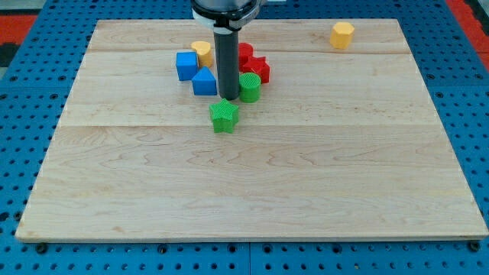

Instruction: Slide the blue triangle to the bottom left side of the blue cube

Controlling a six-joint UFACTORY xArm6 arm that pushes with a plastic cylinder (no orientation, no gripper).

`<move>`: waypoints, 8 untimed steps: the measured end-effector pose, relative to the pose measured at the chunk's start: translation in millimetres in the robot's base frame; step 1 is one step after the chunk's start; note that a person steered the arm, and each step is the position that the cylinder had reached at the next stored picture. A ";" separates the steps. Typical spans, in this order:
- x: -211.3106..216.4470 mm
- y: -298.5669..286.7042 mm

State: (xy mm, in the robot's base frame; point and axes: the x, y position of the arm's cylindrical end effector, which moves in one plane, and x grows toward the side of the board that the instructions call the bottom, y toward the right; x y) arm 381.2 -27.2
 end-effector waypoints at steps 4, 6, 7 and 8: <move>3.6 -33.0; 21.9 -55.5; 13.9 -23.5; 9.5 -8.1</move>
State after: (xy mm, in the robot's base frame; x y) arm 390.6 -35.3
